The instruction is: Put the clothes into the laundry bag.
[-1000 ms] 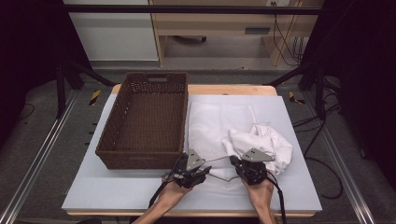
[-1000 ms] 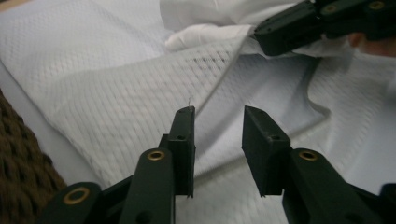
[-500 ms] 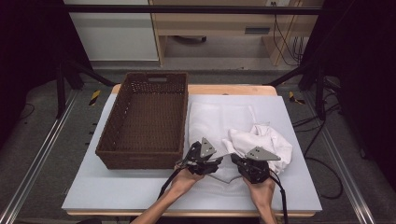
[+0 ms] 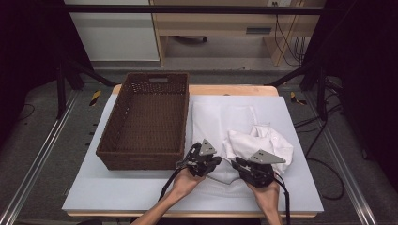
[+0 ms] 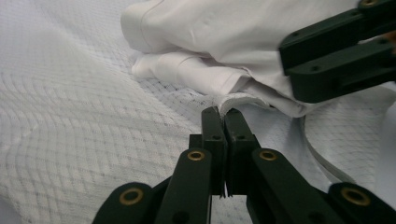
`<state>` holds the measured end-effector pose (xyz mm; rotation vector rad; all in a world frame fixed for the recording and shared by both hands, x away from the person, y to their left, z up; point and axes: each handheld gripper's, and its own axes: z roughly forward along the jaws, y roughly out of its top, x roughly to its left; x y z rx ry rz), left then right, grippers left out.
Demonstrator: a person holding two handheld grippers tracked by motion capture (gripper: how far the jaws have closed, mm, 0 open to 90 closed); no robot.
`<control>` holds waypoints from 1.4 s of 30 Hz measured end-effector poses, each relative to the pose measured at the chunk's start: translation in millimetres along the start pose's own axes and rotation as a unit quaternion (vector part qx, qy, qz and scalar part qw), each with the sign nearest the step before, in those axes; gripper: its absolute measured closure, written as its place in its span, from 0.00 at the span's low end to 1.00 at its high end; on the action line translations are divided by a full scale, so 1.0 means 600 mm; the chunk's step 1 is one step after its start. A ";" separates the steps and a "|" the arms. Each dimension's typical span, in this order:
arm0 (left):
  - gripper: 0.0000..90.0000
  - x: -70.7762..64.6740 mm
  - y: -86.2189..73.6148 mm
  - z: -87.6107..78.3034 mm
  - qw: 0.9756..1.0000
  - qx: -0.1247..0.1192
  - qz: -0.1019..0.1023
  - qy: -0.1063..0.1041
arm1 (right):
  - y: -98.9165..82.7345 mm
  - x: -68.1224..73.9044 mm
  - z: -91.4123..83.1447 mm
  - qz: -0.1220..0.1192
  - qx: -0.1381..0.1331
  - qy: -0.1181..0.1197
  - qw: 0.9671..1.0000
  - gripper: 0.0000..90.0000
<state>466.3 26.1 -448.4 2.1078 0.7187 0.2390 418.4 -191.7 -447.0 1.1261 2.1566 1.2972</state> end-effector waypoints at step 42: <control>0.98 -0.009 0.047 -0.004 0.998 -0.039 -0.056 0.009 | -0.015 0.014 -0.045 0.004 -0.044 0.059 0.997 0.95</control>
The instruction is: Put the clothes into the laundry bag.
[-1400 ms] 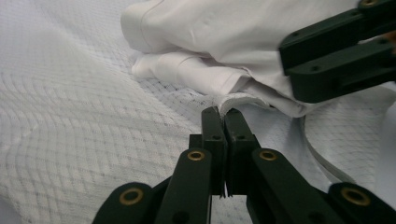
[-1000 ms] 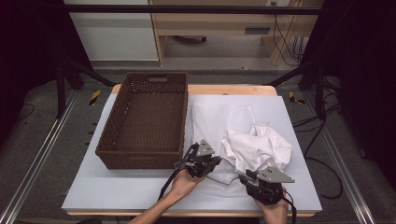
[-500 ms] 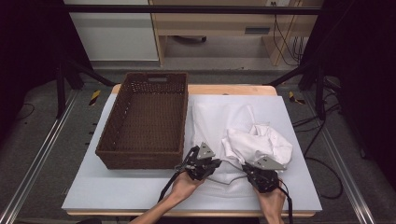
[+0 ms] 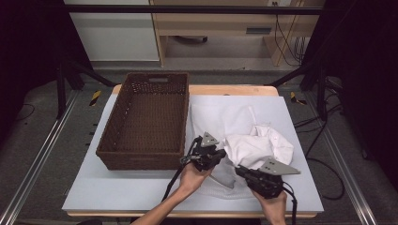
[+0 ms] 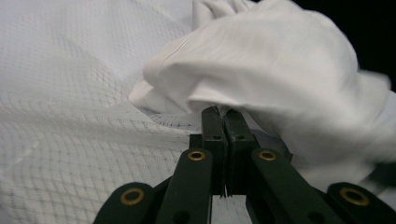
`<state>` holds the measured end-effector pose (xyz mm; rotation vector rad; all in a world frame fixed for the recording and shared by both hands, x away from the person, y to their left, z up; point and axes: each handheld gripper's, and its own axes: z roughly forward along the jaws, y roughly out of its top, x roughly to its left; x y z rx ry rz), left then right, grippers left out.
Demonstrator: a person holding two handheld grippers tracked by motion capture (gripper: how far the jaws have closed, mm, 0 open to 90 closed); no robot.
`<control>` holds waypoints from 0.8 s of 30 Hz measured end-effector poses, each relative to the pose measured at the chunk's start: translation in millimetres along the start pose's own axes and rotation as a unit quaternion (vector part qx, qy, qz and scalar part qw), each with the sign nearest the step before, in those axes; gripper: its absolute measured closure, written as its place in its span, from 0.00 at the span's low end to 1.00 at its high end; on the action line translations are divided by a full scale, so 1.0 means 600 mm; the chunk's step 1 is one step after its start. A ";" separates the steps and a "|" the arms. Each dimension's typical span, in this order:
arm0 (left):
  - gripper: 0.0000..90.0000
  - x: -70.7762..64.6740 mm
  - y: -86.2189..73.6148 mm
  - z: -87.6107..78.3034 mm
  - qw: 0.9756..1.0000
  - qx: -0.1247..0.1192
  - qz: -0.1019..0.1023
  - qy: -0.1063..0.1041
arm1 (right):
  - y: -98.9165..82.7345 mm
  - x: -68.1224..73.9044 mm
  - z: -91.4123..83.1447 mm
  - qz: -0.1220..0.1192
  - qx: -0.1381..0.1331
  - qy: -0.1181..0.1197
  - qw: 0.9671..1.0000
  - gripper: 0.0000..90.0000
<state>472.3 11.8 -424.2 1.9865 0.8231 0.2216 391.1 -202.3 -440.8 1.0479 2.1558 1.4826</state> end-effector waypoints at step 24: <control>0.98 0.008 -0.037 -0.030 1.000 -0.014 0.018 -0.003 | 0.007 -0.005 0.045 -0.007 0.024 -0.048 0.999 0.74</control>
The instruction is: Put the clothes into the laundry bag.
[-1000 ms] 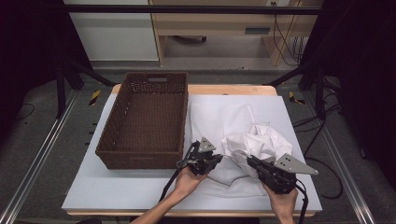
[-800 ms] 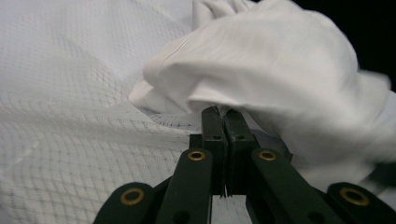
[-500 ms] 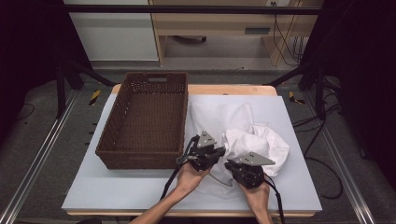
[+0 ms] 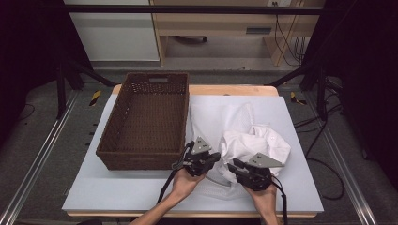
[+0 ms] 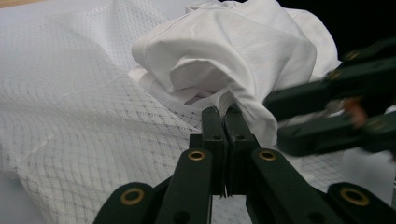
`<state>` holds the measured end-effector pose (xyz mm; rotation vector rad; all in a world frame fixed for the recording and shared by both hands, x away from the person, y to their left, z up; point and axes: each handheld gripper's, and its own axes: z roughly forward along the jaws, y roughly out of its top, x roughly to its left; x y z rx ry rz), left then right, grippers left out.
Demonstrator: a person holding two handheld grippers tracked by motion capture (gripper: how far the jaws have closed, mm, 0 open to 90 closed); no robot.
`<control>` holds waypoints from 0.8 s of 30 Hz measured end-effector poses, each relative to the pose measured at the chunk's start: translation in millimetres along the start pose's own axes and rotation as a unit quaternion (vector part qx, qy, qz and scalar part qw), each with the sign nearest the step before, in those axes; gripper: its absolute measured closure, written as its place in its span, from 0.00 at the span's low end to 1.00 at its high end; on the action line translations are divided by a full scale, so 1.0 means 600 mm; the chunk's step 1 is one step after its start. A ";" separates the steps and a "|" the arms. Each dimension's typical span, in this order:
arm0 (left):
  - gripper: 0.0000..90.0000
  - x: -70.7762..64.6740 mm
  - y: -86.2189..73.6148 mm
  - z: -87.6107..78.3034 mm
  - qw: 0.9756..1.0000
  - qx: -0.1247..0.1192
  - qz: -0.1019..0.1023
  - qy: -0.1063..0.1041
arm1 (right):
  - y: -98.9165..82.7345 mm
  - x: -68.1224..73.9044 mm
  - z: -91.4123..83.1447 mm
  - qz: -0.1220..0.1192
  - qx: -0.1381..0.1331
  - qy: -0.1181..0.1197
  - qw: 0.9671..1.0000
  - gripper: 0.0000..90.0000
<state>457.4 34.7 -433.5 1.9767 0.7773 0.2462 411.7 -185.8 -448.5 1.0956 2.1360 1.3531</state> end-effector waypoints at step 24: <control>0.98 0.012 -0.012 0.000 1.000 0.012 0.003 0.012 | 0.026 -0.028 -0.034 -0.038 -0.012 -0.049 0.998 0.94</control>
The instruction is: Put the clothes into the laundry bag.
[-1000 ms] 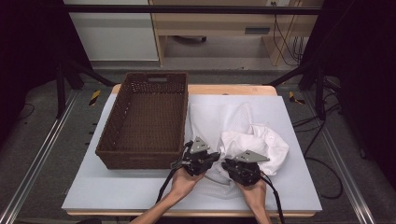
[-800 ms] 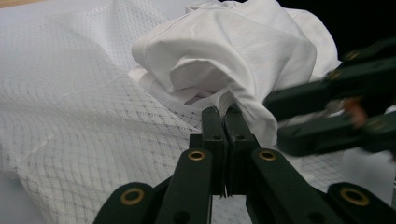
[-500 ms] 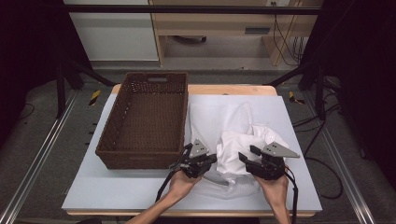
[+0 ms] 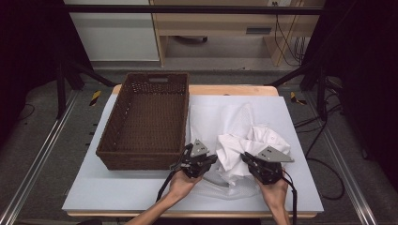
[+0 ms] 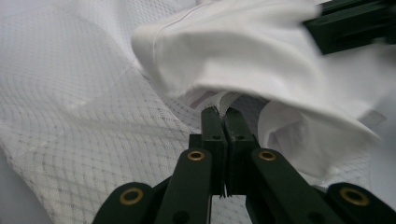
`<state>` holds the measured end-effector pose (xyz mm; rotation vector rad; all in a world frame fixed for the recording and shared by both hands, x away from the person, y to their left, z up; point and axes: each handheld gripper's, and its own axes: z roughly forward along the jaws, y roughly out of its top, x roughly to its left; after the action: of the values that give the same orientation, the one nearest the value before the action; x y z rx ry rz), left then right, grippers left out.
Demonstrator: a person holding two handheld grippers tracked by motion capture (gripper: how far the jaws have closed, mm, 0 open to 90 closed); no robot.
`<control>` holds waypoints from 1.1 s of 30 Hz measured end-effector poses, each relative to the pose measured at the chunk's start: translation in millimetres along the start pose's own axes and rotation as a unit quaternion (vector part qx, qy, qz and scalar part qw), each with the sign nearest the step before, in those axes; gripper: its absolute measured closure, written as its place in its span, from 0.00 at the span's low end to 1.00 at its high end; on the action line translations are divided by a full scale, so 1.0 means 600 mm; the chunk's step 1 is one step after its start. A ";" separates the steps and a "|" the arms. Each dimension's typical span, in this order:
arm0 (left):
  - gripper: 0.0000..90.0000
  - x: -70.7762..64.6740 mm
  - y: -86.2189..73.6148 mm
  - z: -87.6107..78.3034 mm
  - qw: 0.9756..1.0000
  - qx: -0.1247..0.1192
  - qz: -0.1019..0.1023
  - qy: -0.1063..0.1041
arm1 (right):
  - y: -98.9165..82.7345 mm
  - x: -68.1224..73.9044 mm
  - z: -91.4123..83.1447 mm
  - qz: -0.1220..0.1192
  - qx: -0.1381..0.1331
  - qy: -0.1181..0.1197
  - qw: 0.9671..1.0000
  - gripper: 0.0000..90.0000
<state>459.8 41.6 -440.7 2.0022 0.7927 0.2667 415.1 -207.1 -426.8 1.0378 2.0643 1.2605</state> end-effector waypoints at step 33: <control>0.98 -0.002 -0.008 -0.027 1.000 -0.001 0.011 0.008 | -0.013 0.047 0.043 0.013 0.036 0.042 0.998 0.55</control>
<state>449.5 53.6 -435.7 2.0100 0.7792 0.2964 415.0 -173.0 -445.8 1.0633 2.1813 1.2715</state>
